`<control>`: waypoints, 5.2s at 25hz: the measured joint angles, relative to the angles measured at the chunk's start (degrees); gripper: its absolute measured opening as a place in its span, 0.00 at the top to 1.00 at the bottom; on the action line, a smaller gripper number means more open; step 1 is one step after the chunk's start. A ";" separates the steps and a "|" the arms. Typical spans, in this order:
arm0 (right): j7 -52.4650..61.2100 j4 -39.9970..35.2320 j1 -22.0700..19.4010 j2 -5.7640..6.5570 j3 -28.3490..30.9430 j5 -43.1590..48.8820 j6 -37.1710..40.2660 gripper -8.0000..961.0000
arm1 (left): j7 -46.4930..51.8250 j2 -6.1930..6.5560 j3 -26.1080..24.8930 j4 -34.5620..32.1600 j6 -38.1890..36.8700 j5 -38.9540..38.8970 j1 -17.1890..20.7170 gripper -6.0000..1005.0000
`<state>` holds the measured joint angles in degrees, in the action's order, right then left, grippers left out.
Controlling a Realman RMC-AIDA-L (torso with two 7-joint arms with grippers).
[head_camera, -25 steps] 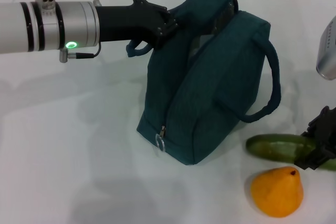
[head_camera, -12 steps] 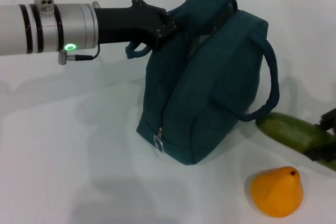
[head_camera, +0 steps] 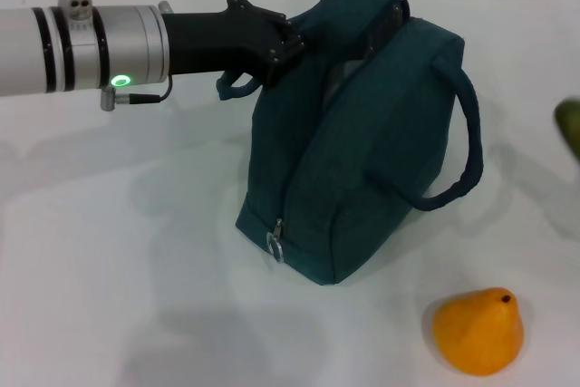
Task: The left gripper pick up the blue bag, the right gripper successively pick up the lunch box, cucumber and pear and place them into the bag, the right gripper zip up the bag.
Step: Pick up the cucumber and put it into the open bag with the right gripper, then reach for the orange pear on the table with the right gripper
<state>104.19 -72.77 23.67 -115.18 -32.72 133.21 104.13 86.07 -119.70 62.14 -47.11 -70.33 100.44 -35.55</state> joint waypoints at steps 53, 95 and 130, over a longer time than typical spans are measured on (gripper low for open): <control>-38.87 50.69 13.17 -1.01 -21.92 -52.36 -8.37 0.37 | -4.68 -0.01 2.21 -0.86 -3.59 -5.80 -0.22 0.95; -64.08 47.00 -13.43 2.61 -21.58 -40.80 6.87 0.17 | -4.74 0.00 3.21 -0.79 -3.05 -5.49 0.83 0.95; -64.24 52.13 -13.15 0.75 -20.00 -40.48 -1.07 0.56 | -6.19 0.09 5.07 -0.80 -1.46 -5.24 0.56 0.95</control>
<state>39.95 -20.64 10.52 -114.43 -52.72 92.73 103.07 79.88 -119.61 67.21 -47.90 -71.79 95.20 -34.99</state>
